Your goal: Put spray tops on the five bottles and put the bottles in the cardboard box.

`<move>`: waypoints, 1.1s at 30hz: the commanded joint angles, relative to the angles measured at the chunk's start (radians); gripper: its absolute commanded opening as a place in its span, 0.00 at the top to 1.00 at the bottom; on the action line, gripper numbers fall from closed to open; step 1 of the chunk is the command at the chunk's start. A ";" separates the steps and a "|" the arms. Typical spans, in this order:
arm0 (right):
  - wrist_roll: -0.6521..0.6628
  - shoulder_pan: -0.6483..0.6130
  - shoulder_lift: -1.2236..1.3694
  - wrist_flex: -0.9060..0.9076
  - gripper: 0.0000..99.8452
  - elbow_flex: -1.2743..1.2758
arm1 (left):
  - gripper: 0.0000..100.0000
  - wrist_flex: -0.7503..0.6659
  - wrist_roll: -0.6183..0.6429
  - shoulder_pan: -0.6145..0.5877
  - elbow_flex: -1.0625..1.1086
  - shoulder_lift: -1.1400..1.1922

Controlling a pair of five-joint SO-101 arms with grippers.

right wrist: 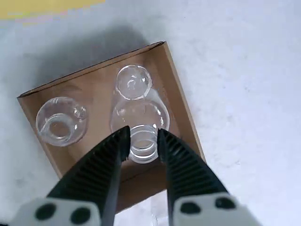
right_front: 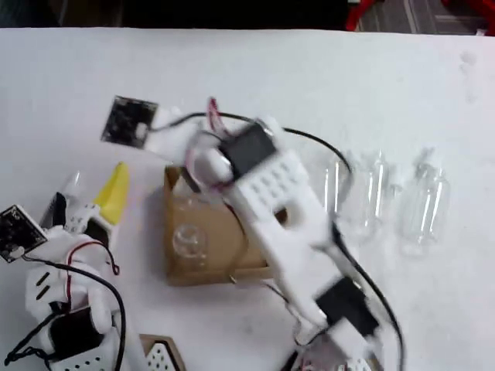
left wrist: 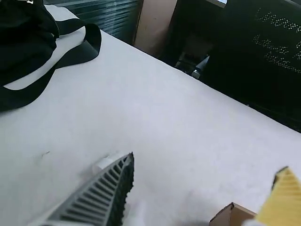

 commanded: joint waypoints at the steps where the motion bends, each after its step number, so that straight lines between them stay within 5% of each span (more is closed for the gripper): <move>1: -0.003 0.021 0.120 0.025 0.98 -0.167 | 0.59 -0.029 0.017 -0.008 -0.020 -0.008; 12: 0.051 0.010 0.395 0.025 0.98 -0.385 | 0.58 -0.029 0.009 0.042 -0.017 -0.010; 20: 0.049 0.090 0.320 0.035 0.98 -0.439 | 0.58 -0.031 0.008 0.051 -0.003 -0.010; 30: 0.238 0.269 -0.068 0.024 0.98 0.107 | 0.58 -0.031 0.008 0.051 -0.002 -0.010; 33: 0.175 0.269 -0.151 -0.062 0.98 0.287 | 0.58 -0.031 0.008 0.050 -0.002 -0.010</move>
